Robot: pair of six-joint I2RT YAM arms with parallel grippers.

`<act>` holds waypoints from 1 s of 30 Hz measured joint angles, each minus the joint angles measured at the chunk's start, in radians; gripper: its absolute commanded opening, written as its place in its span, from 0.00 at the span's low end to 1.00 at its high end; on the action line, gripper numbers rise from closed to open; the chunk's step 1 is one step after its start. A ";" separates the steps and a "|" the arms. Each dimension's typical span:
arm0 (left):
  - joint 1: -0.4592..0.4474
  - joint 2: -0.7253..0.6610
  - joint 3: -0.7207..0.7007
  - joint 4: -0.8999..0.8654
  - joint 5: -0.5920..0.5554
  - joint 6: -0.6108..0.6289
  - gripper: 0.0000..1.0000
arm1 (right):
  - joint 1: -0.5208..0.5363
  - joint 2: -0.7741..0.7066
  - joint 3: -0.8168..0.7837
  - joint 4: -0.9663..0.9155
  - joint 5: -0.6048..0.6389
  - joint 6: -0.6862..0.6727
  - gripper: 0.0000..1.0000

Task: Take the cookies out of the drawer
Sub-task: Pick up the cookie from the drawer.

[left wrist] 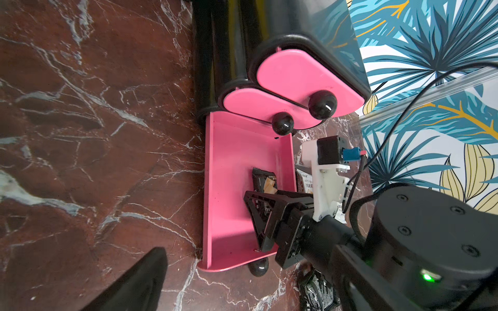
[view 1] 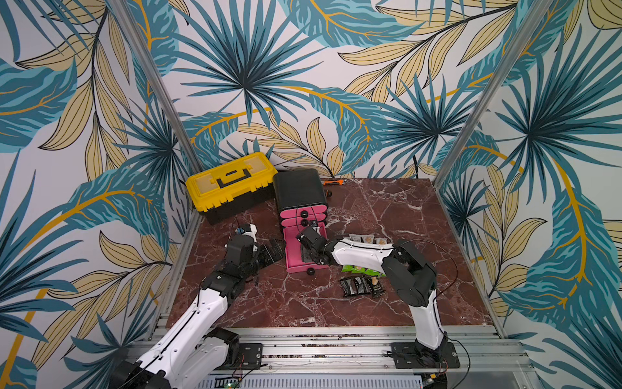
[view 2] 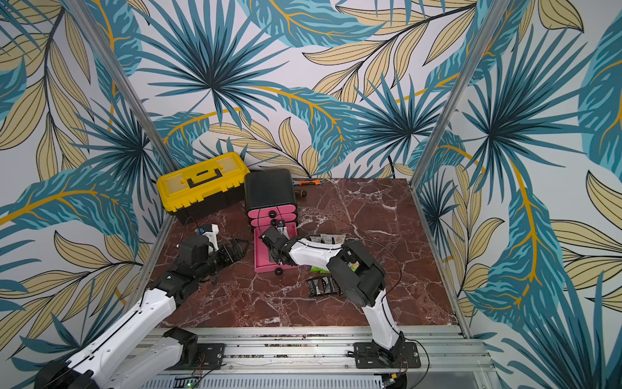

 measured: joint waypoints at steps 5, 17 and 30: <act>0.000 0.000 0.000 -0.027 0.000 0.013 1.00 | -0.001 0.000 -0.008 0.017 0.008 0.001 0.48; -0.003 0.000 0.018 -0.111 0.024 0.020 1.00 | 0.000 -0.193 -0.111 -0.009 0.000 -0.026 0.34; -0.100 -0.015 0.048 -0.153 0.006 0.000 1.00 | 0.000 -0.587 -0.414 -0.135 0.018 -0.039 0.33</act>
